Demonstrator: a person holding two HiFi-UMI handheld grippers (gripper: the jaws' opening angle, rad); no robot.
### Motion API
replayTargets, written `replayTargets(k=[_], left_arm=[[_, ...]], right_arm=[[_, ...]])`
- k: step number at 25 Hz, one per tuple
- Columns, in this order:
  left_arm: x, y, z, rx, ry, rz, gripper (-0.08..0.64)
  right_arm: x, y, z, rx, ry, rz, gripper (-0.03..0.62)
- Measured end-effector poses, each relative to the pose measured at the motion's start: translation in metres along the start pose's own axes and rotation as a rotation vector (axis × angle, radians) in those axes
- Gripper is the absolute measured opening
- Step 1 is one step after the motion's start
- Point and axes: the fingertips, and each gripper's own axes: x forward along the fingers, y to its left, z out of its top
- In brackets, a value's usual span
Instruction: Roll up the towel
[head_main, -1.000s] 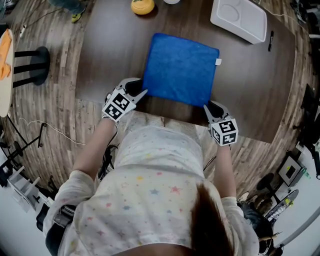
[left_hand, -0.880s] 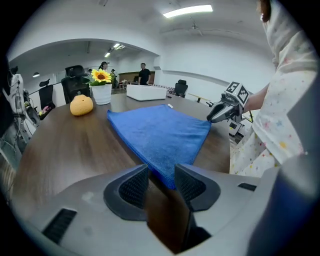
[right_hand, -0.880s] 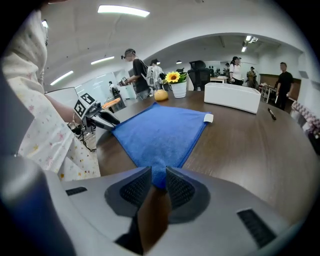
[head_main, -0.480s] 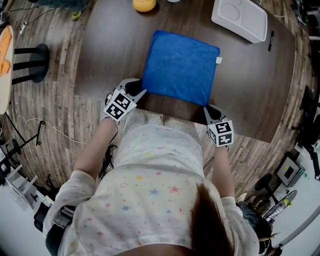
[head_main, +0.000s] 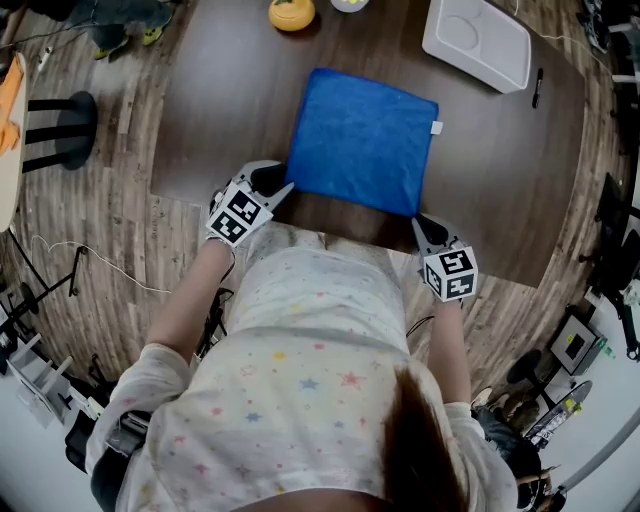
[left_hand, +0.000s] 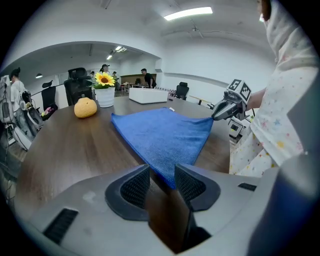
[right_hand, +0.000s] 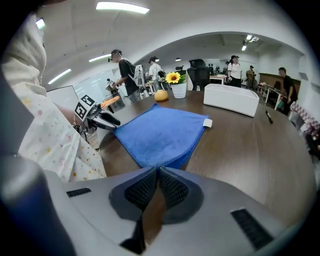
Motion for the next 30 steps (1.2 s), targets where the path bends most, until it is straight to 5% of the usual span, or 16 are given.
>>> replayTargets(k=[12, 20, 30], left_arm=[[-0.013, 0.017, 0.018, 0.0, -0.054, -0.007, 0.144], [0.01, 0.004, -0.011, 0.031, 0.075, -0.056, 0.144], [0.007, 0.011, -0.018, -0.071, 0.065, -0.053, 0.144]], right_arm=[[-0.012, 0.01, 0.111, -0.097, -0.048, 0.09, 0.017], [0.012, 0.022, 0.187, -0.235, -0.055, 0.149, 0.017], [0.062, 0.027, 0.273, -0.36, -0.104, 0.189, 0.015]])
